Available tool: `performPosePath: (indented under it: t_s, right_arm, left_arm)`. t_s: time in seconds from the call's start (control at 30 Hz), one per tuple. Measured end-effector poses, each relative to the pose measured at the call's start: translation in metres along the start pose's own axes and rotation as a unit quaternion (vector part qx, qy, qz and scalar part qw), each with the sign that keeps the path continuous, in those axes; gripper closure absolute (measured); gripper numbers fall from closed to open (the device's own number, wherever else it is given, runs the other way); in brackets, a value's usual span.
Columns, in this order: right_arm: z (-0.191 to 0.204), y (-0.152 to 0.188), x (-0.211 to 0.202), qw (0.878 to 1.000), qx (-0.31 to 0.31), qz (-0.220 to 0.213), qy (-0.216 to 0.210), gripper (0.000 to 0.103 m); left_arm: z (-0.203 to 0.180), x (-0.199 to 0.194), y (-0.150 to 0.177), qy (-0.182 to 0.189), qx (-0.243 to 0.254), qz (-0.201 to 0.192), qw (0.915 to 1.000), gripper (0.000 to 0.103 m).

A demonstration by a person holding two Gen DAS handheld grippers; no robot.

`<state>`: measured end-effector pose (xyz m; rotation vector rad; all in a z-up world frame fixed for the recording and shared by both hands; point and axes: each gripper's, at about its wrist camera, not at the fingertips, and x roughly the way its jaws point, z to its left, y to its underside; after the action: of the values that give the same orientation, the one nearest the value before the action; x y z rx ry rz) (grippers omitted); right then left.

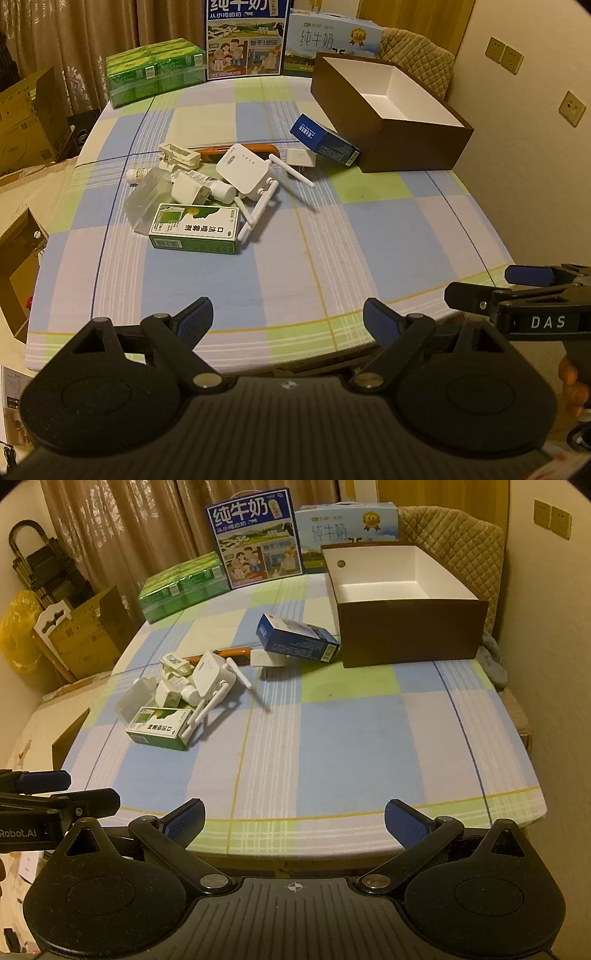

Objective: Organize rigid objects

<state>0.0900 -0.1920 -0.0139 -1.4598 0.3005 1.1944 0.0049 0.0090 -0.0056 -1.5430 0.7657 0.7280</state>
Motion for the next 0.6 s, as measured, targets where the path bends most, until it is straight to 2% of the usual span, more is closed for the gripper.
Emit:
performPosePath:
  t_s: [0.6]
  right_arm:
    - [0.0011,-0.0052,0.0081,1.0,-0.011,0.005,-0.004,0.002]
  left_arm:
    - [0.0023,0.001,-0.0018,-0.004,-0.004,0.002,1.0,0.017]
